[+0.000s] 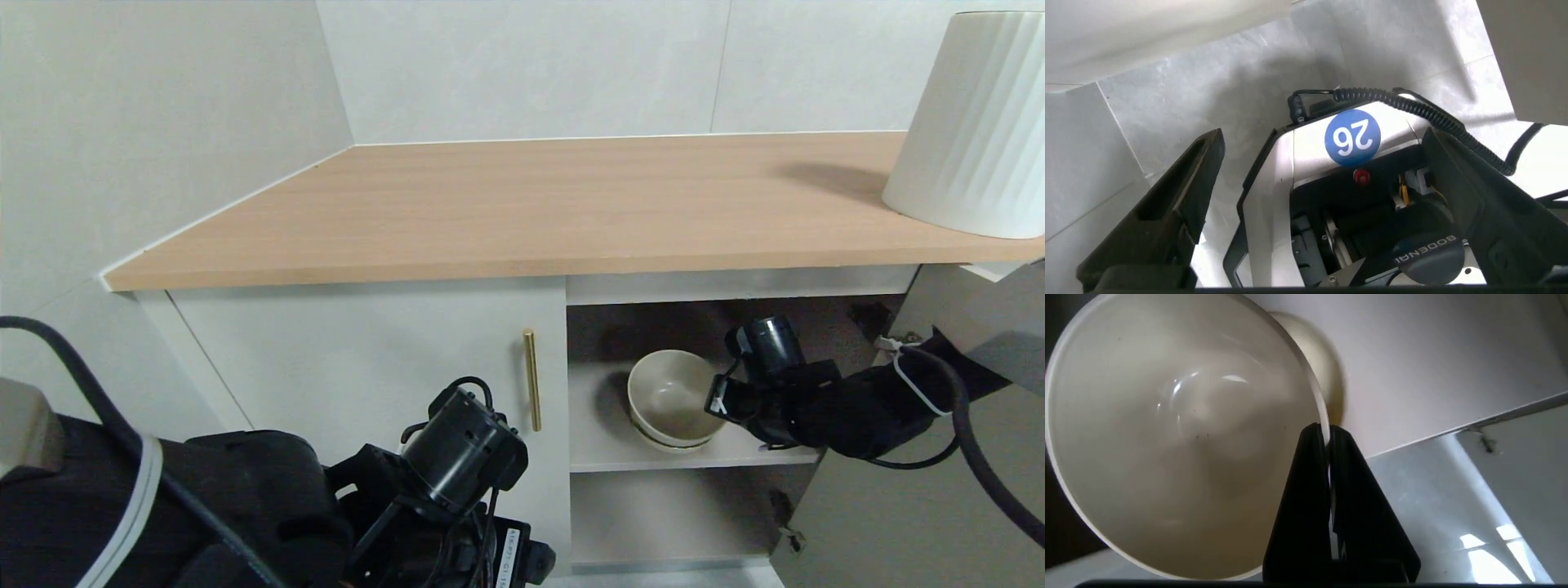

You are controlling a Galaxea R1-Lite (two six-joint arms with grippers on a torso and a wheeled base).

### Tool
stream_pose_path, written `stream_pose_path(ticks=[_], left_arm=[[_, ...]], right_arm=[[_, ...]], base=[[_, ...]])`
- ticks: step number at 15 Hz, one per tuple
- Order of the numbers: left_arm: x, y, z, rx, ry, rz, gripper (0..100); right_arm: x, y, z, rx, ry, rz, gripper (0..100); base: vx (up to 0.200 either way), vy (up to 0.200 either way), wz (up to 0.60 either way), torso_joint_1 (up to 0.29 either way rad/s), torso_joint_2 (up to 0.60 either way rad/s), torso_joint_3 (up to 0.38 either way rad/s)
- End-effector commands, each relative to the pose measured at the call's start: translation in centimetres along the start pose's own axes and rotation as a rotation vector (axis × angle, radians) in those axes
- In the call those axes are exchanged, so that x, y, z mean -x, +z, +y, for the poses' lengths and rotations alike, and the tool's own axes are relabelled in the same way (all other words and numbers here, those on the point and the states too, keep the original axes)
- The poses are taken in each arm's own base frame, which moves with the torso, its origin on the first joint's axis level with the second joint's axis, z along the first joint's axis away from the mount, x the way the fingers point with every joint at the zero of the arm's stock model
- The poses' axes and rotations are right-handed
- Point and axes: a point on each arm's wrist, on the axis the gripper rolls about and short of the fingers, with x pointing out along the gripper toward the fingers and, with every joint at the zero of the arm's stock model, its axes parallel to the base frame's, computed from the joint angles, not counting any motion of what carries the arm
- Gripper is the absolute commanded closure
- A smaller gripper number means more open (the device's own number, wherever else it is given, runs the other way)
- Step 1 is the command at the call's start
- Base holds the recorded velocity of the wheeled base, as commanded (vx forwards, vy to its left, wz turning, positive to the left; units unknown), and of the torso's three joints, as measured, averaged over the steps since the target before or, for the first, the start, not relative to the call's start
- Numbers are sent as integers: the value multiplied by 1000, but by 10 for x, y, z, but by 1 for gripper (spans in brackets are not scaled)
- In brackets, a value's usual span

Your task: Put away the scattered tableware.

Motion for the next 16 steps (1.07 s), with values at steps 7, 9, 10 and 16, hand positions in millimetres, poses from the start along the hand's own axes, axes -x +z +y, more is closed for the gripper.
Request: stream_pose_path(ticks=[7,9,10,16], left_arm=[[0,0,0,1,0,0,0],[0,0,0,1,0,0,0],[0,0,0,-1,-1,0,0],[-2,0,0,0,3,5,0]], right_arm=[[-33,-2,-6,-24,-62,1,100],[-35,-1,-4,-29,-54,-4,100],[-36,-1,-3,-29,-51,-4,100],[-38,-3,1,-24,-39,3,100]], base=[[0,0,0,0,0,0],[0,0,0,0,0,0],[0,0,0,0,0,0],[0,0,0,0,0,0]])
